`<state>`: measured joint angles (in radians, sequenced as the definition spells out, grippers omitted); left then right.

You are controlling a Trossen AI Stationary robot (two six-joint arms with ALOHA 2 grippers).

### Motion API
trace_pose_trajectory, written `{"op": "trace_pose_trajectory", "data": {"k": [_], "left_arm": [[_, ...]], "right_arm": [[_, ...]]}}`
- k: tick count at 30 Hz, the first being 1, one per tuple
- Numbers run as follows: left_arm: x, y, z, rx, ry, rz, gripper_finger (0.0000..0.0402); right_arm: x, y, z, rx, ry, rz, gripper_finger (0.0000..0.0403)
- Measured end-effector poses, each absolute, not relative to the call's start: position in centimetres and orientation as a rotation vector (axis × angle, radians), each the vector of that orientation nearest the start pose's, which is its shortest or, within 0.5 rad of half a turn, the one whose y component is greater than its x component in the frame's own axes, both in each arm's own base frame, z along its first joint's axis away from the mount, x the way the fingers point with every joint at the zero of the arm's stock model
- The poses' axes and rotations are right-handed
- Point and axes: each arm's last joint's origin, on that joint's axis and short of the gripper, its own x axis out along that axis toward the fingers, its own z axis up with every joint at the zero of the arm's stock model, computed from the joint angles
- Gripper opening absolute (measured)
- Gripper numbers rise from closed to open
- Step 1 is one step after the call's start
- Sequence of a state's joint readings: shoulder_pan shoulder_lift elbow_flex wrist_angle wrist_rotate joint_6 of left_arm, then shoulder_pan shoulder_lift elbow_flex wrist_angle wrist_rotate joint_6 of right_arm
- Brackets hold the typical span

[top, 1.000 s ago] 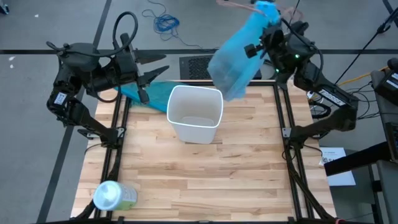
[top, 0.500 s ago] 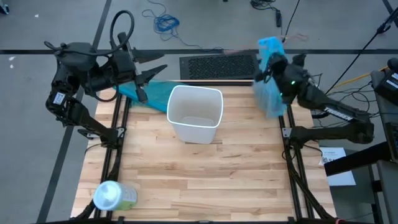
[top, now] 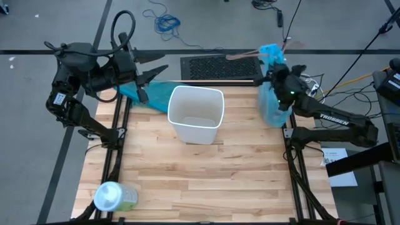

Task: Place trash/remove bag and relplace
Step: Remove the light blue trash bag from the trash bin

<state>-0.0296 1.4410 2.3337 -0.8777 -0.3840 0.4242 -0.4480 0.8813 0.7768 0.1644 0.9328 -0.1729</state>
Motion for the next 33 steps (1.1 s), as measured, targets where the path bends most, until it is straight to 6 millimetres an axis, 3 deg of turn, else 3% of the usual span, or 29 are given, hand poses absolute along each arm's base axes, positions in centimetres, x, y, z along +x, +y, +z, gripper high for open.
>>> {"op": "trace_pose_trajectory", "data": {"k": [4, 11, 21, 27, 33], "left_arm": [[18.8, 0.6, 59.5, 0.417, 0.064, 0.364, 0.0129], [18.7, 0.6, 59.5, 0.416, 0.065, 0.369, 0.0129], [18.7, 0.6, 59.2, 0.389, 0.088, 0.365, 0.0129], [18.8, 0.6, 59.2, 0.388, 0.088, 0.365, 0.0129], [18.9, 0.6, 59.2, 0.377, 0.088, 0.365, 0.0129]], "right_arm": [[15.2, -9.6, 35.8, -0.128, -0.037, -1.355, 0.0], [15.2, -10.4, 33.8, -0.056, 0.088, -1.384, 0.0], [13.9, -12.0, 25.6, 0.103, 0.145, -1.51, 0.0], [13.0, -11.9, 21.7, 0.193, 0.109, -1.543, 0.0], [12.3, -11.9, 18.1, 0.261, 0.179, -1.568, 0.0]]}}
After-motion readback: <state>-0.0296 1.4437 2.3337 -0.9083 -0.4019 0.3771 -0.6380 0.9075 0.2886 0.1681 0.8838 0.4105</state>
